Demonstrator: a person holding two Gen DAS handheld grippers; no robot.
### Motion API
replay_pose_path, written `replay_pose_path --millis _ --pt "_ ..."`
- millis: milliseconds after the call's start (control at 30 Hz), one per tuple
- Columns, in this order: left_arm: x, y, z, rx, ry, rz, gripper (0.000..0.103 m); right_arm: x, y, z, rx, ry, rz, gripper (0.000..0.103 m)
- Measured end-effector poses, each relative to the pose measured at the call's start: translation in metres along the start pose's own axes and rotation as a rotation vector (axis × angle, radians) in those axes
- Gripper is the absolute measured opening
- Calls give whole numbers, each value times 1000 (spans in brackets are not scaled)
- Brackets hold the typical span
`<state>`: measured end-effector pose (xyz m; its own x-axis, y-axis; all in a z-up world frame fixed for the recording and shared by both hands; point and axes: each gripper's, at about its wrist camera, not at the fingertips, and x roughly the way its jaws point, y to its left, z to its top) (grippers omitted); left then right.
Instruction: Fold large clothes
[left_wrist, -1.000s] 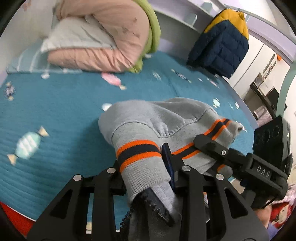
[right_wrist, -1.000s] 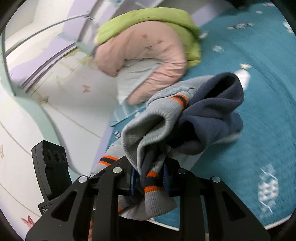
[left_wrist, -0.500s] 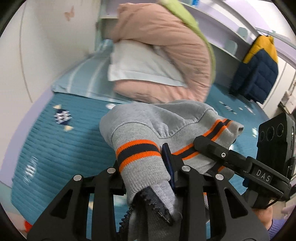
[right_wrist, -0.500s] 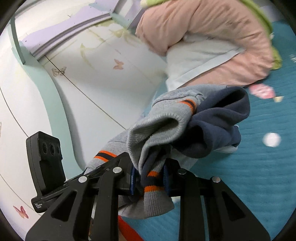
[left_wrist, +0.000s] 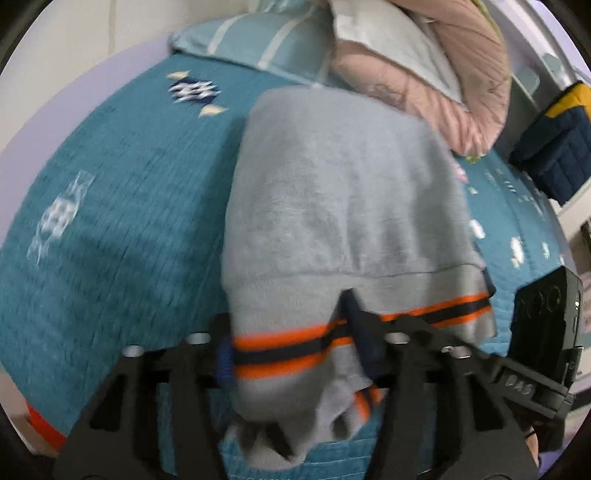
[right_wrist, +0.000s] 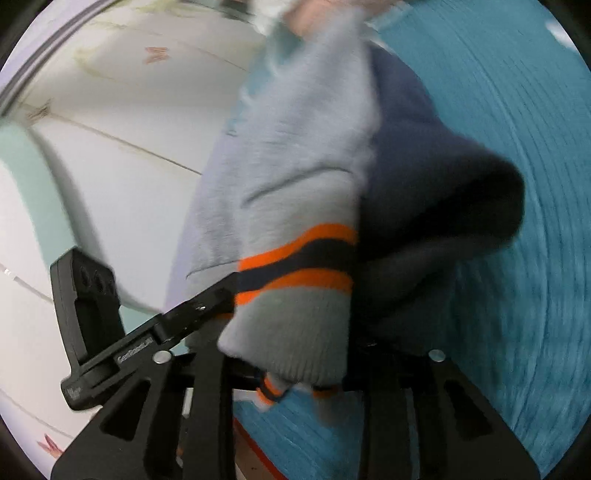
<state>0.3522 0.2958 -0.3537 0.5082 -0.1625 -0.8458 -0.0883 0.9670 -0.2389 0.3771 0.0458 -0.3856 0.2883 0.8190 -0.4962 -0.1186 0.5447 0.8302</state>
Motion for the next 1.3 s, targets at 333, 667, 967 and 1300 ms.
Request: replay_pose_path --millis 333,667,967,1300 --pt "-21 -7 -13 -56 -12 98 79 -68 22 -13 -50 -19 -90 43" --pt "-15 -11 -21 -66 25 130 79 -55 77 34 -333 -14 -151 19" --pt "-7 -2 -26 -115 40 118 84 -44 -10 9 -169 86 -259 0" --pt "-36 -19 -23 -132 -2 157 84 -61 4 13 -192 95 -221 6"
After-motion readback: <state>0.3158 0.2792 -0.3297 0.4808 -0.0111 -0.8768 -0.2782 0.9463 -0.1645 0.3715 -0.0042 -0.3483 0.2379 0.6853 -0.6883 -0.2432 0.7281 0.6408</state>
